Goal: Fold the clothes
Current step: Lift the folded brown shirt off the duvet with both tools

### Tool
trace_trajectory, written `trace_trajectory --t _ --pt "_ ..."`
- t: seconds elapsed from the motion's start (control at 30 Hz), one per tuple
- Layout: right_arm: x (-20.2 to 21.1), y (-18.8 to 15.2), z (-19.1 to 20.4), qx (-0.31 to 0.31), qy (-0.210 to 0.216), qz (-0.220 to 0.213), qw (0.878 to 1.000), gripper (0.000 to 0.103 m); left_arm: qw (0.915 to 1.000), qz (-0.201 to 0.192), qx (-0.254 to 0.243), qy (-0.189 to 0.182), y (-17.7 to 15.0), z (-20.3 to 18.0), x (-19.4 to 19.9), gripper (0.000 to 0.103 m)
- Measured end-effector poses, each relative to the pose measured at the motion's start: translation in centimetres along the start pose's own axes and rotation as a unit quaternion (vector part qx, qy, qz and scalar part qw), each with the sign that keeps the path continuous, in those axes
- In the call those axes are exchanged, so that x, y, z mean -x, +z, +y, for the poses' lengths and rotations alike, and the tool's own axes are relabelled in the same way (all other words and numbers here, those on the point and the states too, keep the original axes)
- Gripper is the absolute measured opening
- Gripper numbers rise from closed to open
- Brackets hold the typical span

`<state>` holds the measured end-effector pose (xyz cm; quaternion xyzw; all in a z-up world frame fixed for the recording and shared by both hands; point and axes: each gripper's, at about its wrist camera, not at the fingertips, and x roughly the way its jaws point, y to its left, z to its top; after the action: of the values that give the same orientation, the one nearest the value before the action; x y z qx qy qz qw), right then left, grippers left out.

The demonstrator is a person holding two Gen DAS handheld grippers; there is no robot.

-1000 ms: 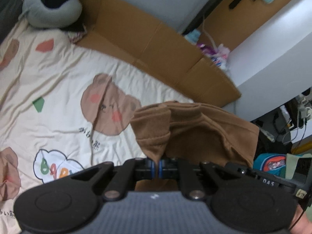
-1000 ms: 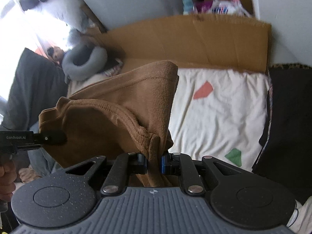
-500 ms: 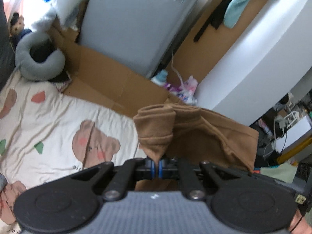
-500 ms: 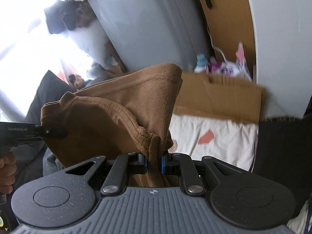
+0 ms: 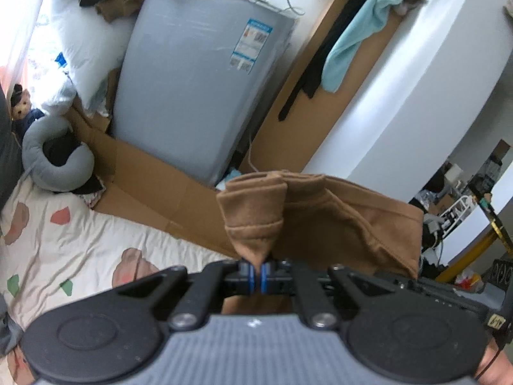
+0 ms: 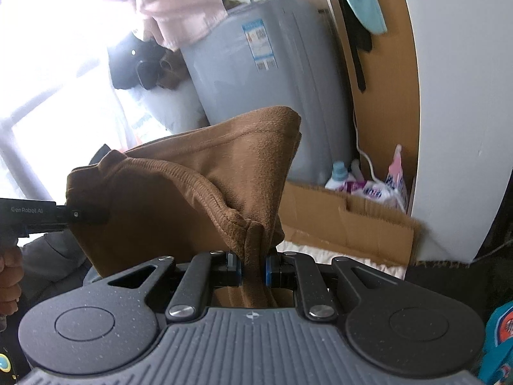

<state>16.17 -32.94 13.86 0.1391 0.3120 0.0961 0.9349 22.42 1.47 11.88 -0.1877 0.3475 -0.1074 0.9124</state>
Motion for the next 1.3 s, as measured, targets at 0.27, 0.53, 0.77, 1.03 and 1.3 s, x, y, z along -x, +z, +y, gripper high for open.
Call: trace_trajectory --t 0.27,0.53,0.77,1.03,1.3 --pt "2.8 -0.3 -0.7 -0.003 -0.002 -0.007 1.000 0.012 0.9999 0.004 -0.012 -0.011 -0.7 -1.3 0.6 0.004" --pt "4.8 -2.0 -3.7 -0.017 -0.031 -0.010 0.999 0.012 0.9980 0.024 -0.021 -0.055 -1.9 -3.0 -2.4 0.004" --pt "6.9 -3.9 -6.0 -0.040 -0.068 -0.022 0.997 0.012 0.9942 0.035 -0.034 -0.096 -2.6 -5.6 -5.6 0.004" --pt "10.1 -5.6 -8.1 -0.046 -0.112 -0.032 0.992 0.012 0.9877 0.057 -0.047 -0.137 -4.2 -8.4 -8.6 0.004" --pt "13.5 -6.8 -10.4 -0.054 -0.144 -0.046 0.987 0.012 0.9793 0.072 -0.047 -0.183 -5.4 -11.0 -11.2 0.004"
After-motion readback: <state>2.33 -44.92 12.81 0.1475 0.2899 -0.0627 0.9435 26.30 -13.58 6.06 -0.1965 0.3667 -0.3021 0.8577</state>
